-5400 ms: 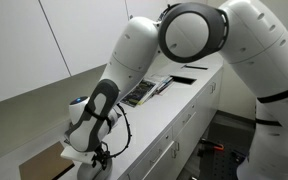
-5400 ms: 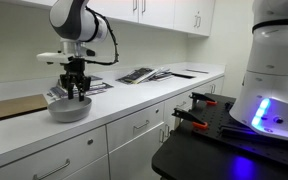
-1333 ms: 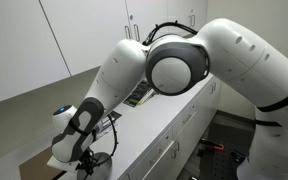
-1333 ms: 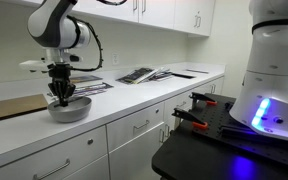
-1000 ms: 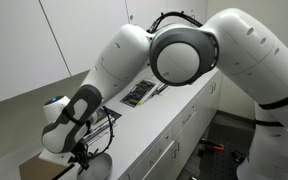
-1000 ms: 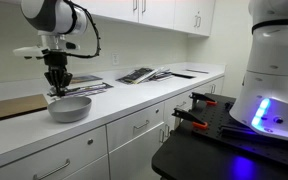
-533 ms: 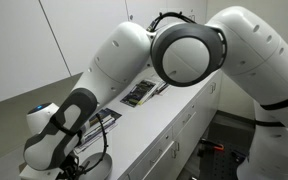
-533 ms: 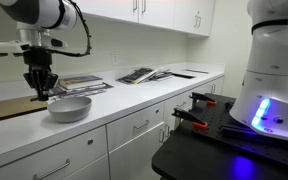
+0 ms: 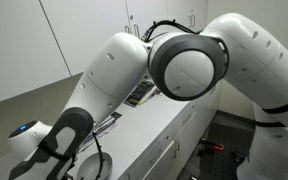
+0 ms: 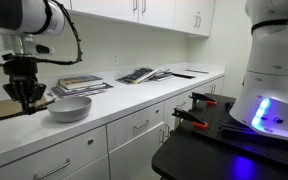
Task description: Get the pen from the grey bowl then put it on the table
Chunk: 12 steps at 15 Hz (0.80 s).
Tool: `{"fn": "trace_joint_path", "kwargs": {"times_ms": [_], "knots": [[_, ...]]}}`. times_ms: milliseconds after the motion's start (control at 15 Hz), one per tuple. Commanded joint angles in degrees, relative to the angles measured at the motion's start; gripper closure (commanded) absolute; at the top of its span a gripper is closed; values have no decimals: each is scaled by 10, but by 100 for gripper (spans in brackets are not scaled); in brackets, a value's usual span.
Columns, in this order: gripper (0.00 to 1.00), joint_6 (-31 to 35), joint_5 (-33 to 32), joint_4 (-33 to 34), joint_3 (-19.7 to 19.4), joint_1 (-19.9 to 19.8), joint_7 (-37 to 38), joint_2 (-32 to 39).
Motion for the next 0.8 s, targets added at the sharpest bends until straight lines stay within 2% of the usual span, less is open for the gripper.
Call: {"fn": "trace_joint_path", "kwargs": {"times_ms": [0,333,733], "knots": [[97,-15,-3,46,2,1,-8,38],[97,-15,2,92,3,-1,-11,82],[97,-19,9,111,5,-11,-12,79]]}}
